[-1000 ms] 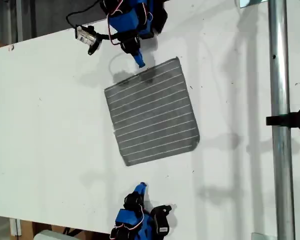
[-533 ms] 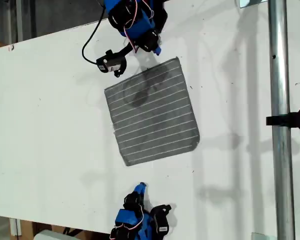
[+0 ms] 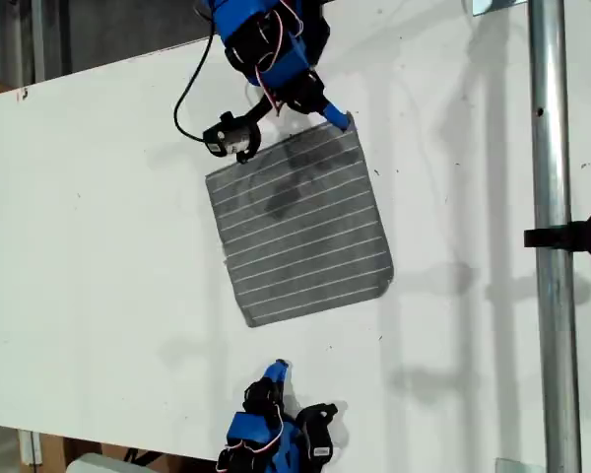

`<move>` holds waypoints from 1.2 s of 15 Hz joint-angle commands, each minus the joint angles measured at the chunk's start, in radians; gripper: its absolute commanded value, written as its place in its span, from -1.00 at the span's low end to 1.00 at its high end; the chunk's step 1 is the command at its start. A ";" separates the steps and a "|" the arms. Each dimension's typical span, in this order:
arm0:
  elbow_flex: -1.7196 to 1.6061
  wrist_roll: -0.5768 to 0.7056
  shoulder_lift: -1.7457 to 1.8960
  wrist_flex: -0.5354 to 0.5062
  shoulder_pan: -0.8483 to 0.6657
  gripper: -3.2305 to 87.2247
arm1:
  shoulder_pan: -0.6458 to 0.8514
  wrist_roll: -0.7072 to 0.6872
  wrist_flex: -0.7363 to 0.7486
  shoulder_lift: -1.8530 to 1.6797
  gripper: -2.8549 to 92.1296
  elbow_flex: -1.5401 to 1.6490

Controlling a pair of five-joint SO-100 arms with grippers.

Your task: Grasp corners of a towel and fold twice.

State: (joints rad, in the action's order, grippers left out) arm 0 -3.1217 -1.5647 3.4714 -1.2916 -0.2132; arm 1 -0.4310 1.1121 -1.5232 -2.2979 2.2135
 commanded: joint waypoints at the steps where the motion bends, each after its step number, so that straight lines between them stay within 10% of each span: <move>1: 0.005 -0.009 0.005 -0.003 -0.006 -0.99 | -0.018 -0.006 0.089 0.155 -0.22 0.006; 18: 0.005 -0.025 0.005 -0.003 0.000 -0.99 | -0.011 -0.023 0.597 0.601 -0.63 0.138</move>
State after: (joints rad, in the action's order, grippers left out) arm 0 -3.1217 -1.5800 3.4714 -1.2916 -0.2132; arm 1 -0.4218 1.1060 -0.9526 -1.7733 2.3961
